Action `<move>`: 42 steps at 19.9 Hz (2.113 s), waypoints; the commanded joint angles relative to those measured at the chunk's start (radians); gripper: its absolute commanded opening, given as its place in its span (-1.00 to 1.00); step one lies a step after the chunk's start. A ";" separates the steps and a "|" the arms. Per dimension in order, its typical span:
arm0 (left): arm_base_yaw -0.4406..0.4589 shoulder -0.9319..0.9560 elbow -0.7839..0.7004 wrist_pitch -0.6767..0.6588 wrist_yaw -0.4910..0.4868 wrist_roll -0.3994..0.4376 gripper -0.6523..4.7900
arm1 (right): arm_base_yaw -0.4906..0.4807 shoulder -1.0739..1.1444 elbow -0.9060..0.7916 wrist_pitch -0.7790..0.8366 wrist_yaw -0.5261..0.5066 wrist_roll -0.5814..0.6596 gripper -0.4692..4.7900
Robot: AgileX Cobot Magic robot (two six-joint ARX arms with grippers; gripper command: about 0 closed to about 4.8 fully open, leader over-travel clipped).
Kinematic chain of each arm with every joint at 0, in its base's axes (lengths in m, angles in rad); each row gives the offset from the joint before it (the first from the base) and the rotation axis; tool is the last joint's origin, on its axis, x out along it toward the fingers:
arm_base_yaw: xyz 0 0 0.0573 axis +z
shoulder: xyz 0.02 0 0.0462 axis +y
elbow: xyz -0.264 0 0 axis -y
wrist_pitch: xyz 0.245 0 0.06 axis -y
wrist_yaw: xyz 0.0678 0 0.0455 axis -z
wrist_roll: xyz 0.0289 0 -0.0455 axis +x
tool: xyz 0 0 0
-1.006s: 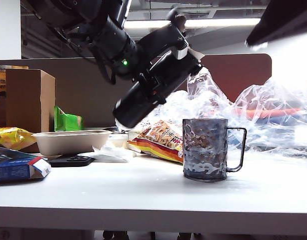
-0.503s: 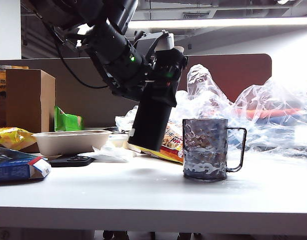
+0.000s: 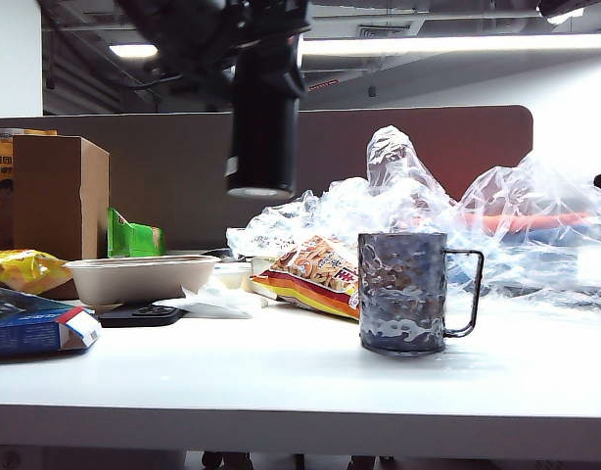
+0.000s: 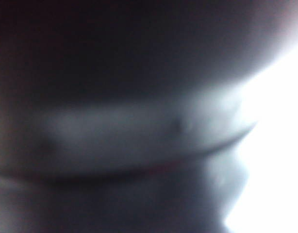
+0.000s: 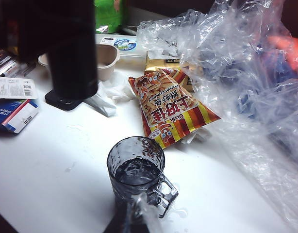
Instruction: Pick up the black thermos, pour some water into the cup, then place the black thermos back on the table.
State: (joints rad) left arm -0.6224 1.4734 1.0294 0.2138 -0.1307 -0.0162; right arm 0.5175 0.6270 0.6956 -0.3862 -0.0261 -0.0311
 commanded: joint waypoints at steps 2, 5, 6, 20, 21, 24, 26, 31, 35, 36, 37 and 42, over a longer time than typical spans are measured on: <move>0.039 -0.057 -0.234 0.378 0.044 0.005 -0.67 | 0.001 0.000 0.005 0.015 0.000 -0.029 -0.85; 0.065 -0.048 -0.348 0.537 0.098 0.078 -0.67 | 0.000 0.018 -0.008 0.024 0.001 -0.030 -0.85; 0.078 -0.022 -0.364 0.552 0.150 0.114 -0.67 | 0.000 0.027 -0.034 0.045 -0.002 -0.030 -0.85; 0.094 0.362 -0.364 0.923 0.200 0.002 -0.67 | 0.000 0.072 -0.087 0.083 -0.022 -0.030 -0.85; 0.094 0.362 -0.364 0.913 0.196 0.002 -0.67 | 0.000 0.072 -0.087 0.083 -0.022 -0.030 -0.85; 0.094 0.362 -0.363 0.925 0.196 0.002 -0.62 | 0.000 0.072 -0.087 0.082 -0.052 -0.029 -0.85; 0.094 0.362 -0.363 0.925 0.197 0.032 0.45 | 0.000 0.072 -0.087 0.083 -0.052 -0.029 -0.85; 0.094 0.346 -0.367 0.909 0.214 0.022 0.88 | 0.000 0.072 -0.087 0.083 -0.055 -0.030 -0.85; 0.094 0.188 -0.465 0.751 0.251 -0.031 0.95 | 0.000 0.057 -0.087 0.061 -0.054 -0.028 -0.85; 0.094 0.124 -0.499 0.708 0.251 -0.042 0.91 | 0.000 0.040 -0.087 0.040 -0.044 -0.021 -0.85; 0.094 0.051 -0.529 0.646 0.251 -0.044 0.61 | 0.000 0.005 -0.087 0.008 -0.012 -0.011 -0.85; 0.093 -0.422 -0.576 0.075 0.282 -0.069 -0.78 | 0.000 -0.237 -0.116 -0.066 0.050 0.072 -0.85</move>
State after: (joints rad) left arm -0.5282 1.1072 0.4541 0.4194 0.1223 -0.0723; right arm 0.5171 0.4225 0.5964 -0.4553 0.0223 0.0067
